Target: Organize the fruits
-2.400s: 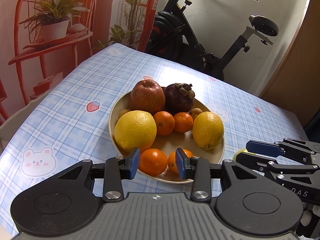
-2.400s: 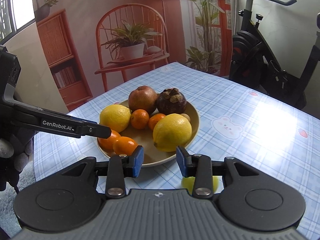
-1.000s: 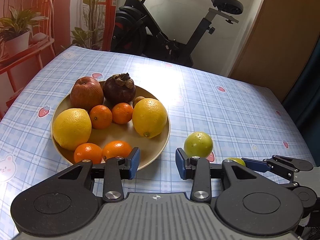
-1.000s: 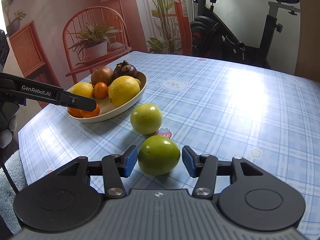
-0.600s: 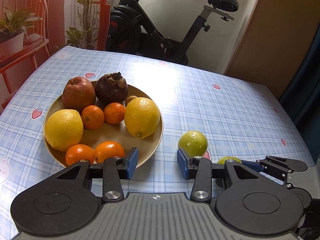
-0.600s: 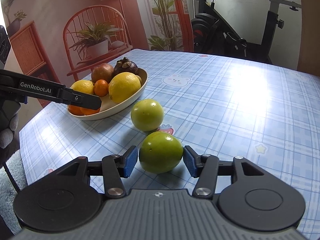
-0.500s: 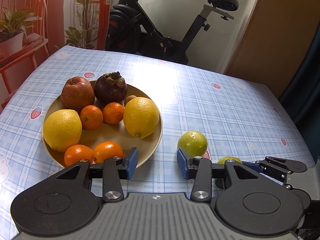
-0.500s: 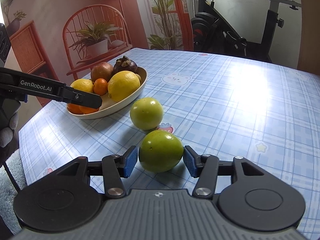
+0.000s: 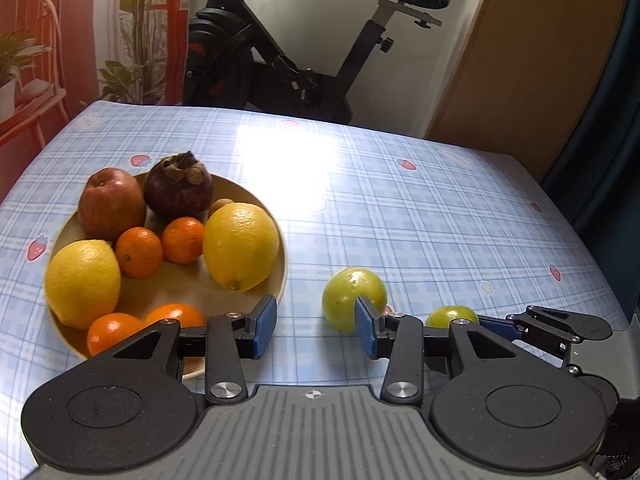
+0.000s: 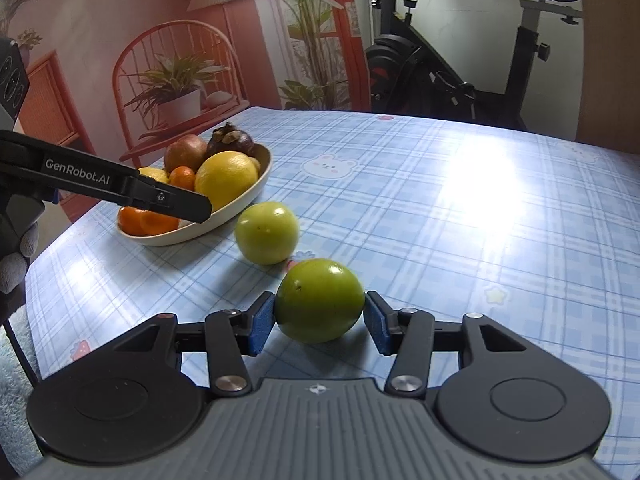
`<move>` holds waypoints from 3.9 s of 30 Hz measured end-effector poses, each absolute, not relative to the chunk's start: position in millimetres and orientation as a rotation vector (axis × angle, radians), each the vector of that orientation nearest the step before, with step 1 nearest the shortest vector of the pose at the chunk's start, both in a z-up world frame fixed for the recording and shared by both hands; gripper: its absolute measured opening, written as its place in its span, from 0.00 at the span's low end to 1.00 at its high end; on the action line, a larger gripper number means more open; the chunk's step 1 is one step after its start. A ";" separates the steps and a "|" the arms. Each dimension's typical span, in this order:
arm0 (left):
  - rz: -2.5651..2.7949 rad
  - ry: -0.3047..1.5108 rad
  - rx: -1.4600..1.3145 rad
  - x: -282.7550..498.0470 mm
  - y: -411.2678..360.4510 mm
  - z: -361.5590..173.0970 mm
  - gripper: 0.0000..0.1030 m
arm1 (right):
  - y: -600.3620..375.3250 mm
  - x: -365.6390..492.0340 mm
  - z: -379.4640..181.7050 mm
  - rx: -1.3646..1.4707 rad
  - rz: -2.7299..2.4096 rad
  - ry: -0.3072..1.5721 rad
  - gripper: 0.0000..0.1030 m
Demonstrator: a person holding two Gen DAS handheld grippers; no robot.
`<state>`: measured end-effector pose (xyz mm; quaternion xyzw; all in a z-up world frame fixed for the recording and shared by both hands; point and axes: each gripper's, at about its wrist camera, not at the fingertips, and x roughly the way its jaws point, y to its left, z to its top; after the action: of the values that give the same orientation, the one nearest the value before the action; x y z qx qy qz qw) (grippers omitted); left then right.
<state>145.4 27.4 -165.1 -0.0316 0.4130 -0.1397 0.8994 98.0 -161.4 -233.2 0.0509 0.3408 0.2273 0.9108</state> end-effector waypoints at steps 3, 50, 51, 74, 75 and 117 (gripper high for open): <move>-0.314 0.861 -0.050 151.4 20.0 -168.3 0.44 | -168.2 99.1 -233.9 0.114 0.445 0.696 0.50; -0.279 0.813 -0.081 134.4 45.0 -150.8 0.48 | -159.2 107.8 -209.5 0.129 0.477 0.647 0.50; -0.262 0.806 -0.079 134.2 51.3 -148.2 0.48 | -154.9 109.9 -207.4 0.125 0.487 0.643 0.50; -0.175 0.832 -0.148 157.9 112.2 -150.5 0.48 | -39.5 149.0 -198.4 -0.040 0.698 0.658 0.50; -0.177 0.833 -0.149 158.4 112.0 -150.9 0.48 | -38.6 150.1 -199.2 -0.038 0.700 0.663 0.50; -0.124 0.776 -0.106 144.6 104.2 -113.0 0.72 | -49.0 137.4 -185.0 -0.008 0.613 0.638 0.65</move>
<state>144.6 104.2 -113.0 -0.0517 0.3777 -0.0603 0.9225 137.4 -49.0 -185.0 -0.0041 0.3088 0.2965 0.9037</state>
